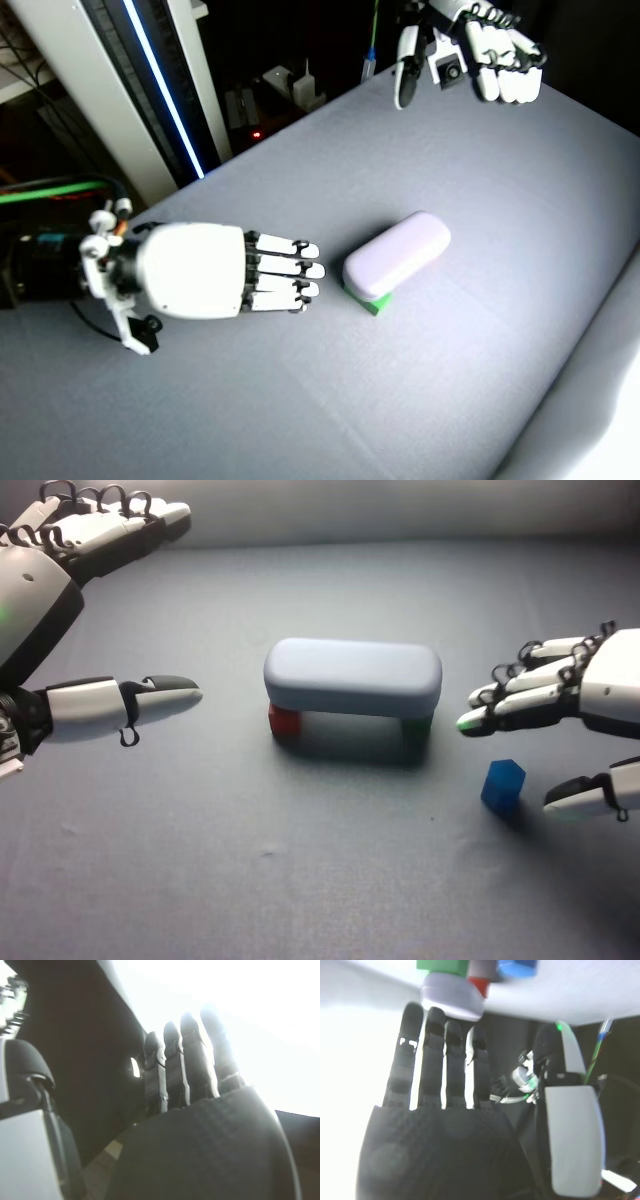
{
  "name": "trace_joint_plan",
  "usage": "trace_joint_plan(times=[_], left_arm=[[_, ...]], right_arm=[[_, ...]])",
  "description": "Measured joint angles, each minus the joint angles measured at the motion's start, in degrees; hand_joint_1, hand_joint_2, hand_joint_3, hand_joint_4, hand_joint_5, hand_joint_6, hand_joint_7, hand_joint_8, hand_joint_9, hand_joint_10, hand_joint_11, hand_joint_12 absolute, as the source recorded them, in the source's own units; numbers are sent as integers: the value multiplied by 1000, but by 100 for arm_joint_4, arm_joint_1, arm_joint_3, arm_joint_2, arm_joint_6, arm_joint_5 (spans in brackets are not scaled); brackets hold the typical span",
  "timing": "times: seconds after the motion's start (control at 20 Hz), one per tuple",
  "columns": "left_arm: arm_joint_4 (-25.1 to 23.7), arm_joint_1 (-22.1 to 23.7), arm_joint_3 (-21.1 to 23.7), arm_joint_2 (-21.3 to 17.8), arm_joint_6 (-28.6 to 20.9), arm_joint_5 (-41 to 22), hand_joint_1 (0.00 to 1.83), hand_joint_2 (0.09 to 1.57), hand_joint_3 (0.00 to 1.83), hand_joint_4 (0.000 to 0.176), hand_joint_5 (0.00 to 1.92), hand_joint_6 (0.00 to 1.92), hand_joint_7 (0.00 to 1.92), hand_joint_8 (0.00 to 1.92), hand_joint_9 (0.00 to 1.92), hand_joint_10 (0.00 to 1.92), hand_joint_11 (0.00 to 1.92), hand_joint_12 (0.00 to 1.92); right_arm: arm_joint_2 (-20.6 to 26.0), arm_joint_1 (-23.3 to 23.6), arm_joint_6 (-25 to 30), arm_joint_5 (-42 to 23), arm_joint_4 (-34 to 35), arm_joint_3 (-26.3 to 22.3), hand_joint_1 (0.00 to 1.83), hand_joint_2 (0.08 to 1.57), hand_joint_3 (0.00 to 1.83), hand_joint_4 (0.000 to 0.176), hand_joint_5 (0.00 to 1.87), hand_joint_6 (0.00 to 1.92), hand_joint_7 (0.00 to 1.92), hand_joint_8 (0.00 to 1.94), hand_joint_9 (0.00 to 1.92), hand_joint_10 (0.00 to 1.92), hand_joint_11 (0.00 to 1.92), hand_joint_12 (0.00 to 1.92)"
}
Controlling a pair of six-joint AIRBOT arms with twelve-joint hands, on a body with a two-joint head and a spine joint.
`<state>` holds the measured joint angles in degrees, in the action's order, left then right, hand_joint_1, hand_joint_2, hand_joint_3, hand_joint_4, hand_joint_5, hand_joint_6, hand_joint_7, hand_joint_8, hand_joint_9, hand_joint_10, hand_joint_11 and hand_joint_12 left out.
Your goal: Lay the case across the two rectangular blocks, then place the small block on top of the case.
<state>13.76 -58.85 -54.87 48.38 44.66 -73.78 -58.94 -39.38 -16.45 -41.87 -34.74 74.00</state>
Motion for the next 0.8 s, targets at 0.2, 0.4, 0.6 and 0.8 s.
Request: trace_joint_plan(times=[0.2,0.4,0.6,0.8], left_arm=[[-17,-2,0,11,-48,-44,912,909,0,0,362,0,336,0,291,0,0,852],[-4,-2,0,11,-59,-57,920,909,2,0,366,0,335,0,287,0,0,895],[2,-2,0,11,-61,-59,910,908,0,0,372,1,342,1,297,4,0,930],[22,-2,0,42,-66,-66,895,905,0,0,377,0,348,0,308,4,0,966]], right_arm=[[-127,151,26,282,-264,94,893,1086,0,0,465,4,450,2,589,7,268,1099],[-240,234,63,479,-474,129,1003,1062,0,0,536,11,569,16,681,18,300,1042],[-258,234,83,533,-496,153,1051,1051,0,0,609,5,652,10,738,19,308,1027],[-282,234,103,553,-501,175,1059,1050,0,0,610,0,653,0,693,0,309,847]])
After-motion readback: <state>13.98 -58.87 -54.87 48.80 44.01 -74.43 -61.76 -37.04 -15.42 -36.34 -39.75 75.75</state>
